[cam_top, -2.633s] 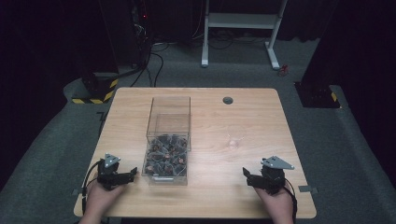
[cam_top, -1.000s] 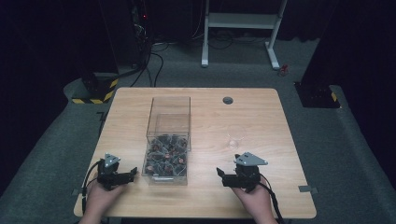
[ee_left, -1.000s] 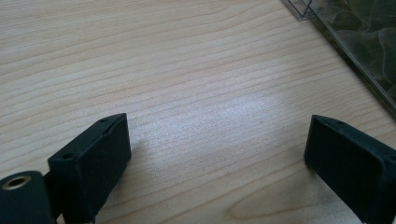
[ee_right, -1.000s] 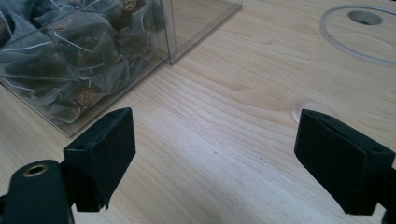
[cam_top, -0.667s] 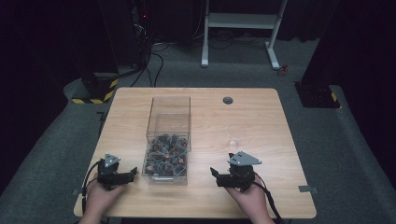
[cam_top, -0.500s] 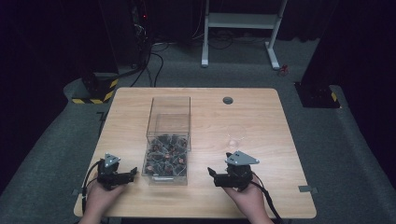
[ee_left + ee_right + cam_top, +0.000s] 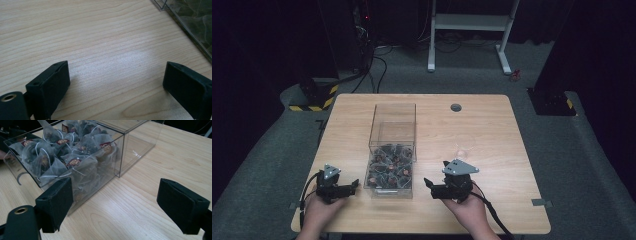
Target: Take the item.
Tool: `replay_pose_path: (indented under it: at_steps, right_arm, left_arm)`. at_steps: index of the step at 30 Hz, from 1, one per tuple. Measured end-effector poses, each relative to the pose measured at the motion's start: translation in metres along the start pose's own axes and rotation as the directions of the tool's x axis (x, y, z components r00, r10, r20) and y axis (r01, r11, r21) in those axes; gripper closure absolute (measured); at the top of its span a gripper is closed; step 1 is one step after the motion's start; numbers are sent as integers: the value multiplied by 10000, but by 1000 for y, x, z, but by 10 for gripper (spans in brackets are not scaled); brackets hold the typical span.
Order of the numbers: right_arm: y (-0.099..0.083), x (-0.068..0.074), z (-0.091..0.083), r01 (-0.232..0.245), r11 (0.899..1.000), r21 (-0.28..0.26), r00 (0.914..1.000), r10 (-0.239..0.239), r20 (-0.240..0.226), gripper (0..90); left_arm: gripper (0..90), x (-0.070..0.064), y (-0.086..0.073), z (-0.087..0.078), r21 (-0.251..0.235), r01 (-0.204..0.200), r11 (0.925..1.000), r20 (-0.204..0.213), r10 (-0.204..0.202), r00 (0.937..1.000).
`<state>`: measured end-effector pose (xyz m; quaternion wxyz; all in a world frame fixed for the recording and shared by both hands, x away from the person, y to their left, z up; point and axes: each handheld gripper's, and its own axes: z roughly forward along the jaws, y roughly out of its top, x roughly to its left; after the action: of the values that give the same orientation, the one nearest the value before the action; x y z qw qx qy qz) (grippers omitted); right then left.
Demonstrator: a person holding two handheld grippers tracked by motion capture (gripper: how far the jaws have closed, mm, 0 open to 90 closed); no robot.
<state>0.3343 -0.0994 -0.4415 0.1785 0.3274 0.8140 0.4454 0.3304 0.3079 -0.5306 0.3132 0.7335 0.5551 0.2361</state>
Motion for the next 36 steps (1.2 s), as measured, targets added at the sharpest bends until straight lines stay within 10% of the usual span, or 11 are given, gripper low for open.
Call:
replay_pose_path:
  at_steps: [36]
  right_arm:
    - [24,37,26,453,9986,-273,9916,-483,-1199,195]
  left_arm:
    - [74,0,0,0,-4,52,10000,7,-52,10000]
